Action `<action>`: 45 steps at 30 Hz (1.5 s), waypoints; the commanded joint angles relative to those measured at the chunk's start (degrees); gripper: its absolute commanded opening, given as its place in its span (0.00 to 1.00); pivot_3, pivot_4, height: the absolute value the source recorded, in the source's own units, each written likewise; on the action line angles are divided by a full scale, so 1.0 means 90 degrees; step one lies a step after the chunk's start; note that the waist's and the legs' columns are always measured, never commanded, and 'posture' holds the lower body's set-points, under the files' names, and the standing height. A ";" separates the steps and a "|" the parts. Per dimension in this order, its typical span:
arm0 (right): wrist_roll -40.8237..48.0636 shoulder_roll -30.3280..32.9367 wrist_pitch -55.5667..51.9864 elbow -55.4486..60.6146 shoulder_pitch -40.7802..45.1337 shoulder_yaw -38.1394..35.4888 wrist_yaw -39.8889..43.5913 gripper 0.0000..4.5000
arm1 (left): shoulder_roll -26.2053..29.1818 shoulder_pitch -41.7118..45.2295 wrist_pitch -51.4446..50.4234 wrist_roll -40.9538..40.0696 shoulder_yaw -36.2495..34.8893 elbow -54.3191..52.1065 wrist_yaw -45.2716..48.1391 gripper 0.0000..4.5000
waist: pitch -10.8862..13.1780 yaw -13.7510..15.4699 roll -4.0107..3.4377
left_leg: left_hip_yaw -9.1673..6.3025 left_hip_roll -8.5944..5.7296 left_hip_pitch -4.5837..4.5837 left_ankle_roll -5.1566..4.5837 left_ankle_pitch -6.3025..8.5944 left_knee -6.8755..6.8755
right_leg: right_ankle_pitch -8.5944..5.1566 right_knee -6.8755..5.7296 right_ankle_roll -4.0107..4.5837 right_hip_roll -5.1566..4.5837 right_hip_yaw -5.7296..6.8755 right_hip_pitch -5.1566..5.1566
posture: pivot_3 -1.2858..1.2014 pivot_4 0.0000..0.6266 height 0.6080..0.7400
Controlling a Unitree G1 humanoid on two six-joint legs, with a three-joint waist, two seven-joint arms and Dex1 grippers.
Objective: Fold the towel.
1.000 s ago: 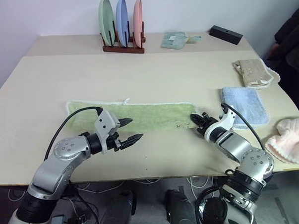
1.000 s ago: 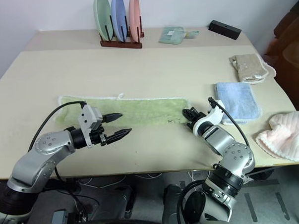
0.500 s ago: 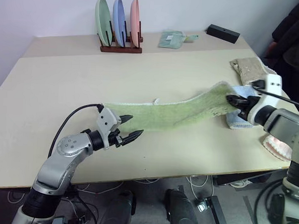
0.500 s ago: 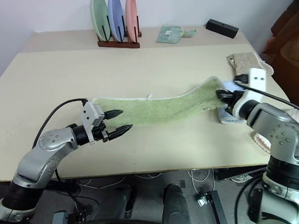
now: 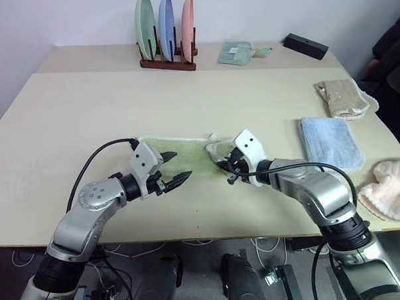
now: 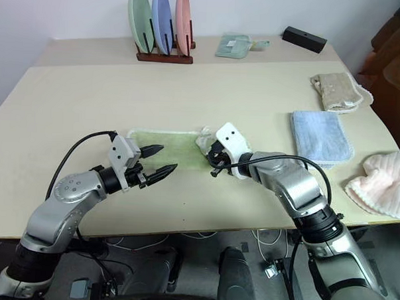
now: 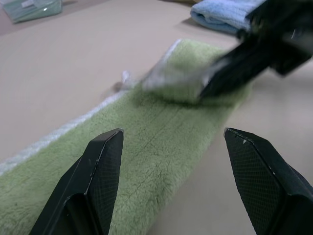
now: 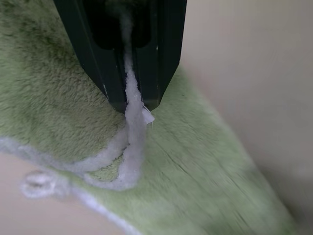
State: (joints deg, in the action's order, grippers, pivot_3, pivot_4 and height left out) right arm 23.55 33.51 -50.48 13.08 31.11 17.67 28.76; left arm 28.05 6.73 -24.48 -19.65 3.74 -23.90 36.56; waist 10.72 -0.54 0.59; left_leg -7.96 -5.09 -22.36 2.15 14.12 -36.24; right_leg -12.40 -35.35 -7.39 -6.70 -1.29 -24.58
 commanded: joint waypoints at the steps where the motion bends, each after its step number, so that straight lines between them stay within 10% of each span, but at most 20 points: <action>1: 0.0113 0.0069 0.0058 0.0321 -0.0078 -0.0457 0.0258 0.20 | 0.0034 -0.0077 -0.0008 -0.0022 -0.0083 -0.0303 -0.0045 0.74 | 0.0000 -0.0005 0.0000 | 0.0000 -0.0001 0.0001 0.0000 0.0000 0.0002 | 0.0000 0.0000 0.0000 0.0000 0.0000 0.0000 | 0.52 0.24 0.98; 7: 0.0417 0.0289 0.0382 0.0792 -0.0376 -0.1396 0.0762 0.85 | 0.0047 -0.0156 -0.0044 -0.0050 -0.0157 -0.0299 -0.0090 0.74 | 0.0000 -0.0006 0.0000 | 0.0001 -0.0001 0.0001 0.0000 0.0000 0.0004 | 0.0000 0.0001 0.0000 0.0001 0.0002 0.0000 | 0.52 0.24 0.98; 10: 0.0935 0.0070 0.0257 0.0574 -0.0292 -0.2332 0.0684 0.85 | 0.0005 -0.0241 -0.0097 -0.0090 -0.0280 -0.0316 -0.0212 0.74 | 0.0000 -0.0007 0.0000 | 0.0002 0.0000 0.0002 0.0000 0.0000 0.0005 | 0.0000 0.0002 0.0000 0.0002 0.0001 0.0000 | 0.52 0.24 0.98; 19: -0.0180 -0.0595 0.1771 -0.1139 -0.0140 -0.1587 0.0797 0.01 | -0.0108 -0.0765 -0.0306 -0.0354 -0.0664 -0.0612 -0.0524 0.74 | 0.0001 -0.0045 -0.0001 | 0.0009 0.0002 0.0007 0.0000 0.0000 0.0010 | 0.0002 0.0001 0.0003 0.0003 0.0000 -0.0001 | 0.52 0.24 0.98; 33: -0.1680 -0.1235 0.3863 -0.2428 -0.0641 -0.0718 0.0815 0.01 | -0.0758 -0.1719 -0.0899 -0.1266 -0.1538 -0.1138 -0.1431 0.74 | -0.0018 -0.0034 0.0022 | 0.0008 0.0005 0.0041 0.0002 0.0001 0.0011 | 0.0004 0.0001 0.0007 0.0008 -0.0001 0.0028 | 0.52 0.24 0.98; 39: -0.0951 -0.0767 0.3609 -0.1337 -0.0274 -0.1301 0.1650 0.50 | -0.1510 -0.2153 -0.1813 -0.2688 -0.2166 -0.1453 -0.2384 1.00 | -0.0013 -0.0011 0.0020 | 0.0002 0.0005 0.0031 0.0002 0.0001 0.0008 | 0.0003 0.0003 0.0006 0.0001 -0.0002 0.0025 | 0.52 0.24 0.98; 43: -0.0755 -0.0394 0.3522 -0.0728 -0.0092 -0.1331 0.2184 0.94 | -0.2029 -0.1990 -0.2454 -0.3795 -0.2576 -0.1181 -0.3476 1.00 | -0.0013 -0.0008 0.0021 | 0.0000 0.0007 0.0030 0.0001 0.0001 0.0008 | 0.0002 0.0005 0.0005 0.0003 0.0002 0.0026 | 0.52 0.24 0.98; 45: -0.0759 -0.0342 0.3543 -0.0592 -0.0064 -0.1317 0.2259 0.99 | -0.2171 -0.1740 -0.2596 -0.4074 -0.2717 -0.0954 -0.3981 1.00 | -0.0015 0.0001 0.0026 | -0.0002 0.0005 0.0030 0.0001 0.0001 0.0008 | 0.0002 0.0005 0.0005 0.0003 0.0004 0.0026 | 0.52 0.24 0.98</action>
State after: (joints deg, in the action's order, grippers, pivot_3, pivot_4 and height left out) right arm 15.95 30.27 -18.94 5.05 30.01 6.19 48.08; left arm 9.08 -10.35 -47.07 -53.07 -18.73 -32.86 4.45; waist 10.59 -0.52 0.82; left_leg -7.98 -5.06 -22.09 2.16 14.13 -36.18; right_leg -12.38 -35.31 -7.34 -6.67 -1.24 -24.35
